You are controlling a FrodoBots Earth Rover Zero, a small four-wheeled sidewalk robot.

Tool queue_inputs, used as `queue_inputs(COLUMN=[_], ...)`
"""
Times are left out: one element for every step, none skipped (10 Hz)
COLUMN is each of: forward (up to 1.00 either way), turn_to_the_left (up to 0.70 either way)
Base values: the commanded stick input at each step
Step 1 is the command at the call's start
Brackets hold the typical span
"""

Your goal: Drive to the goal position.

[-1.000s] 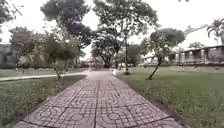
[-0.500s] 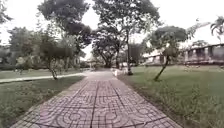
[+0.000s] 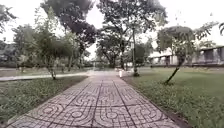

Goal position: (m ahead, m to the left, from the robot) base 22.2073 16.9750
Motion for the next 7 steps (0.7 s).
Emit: queue_inputs(forward=[1.00,1.00,1.00,1.00,1.00,1.00,1.00], turn_to_the_left=[0.00,0.00,0.00,0.00,0.00,0.00,0.00])
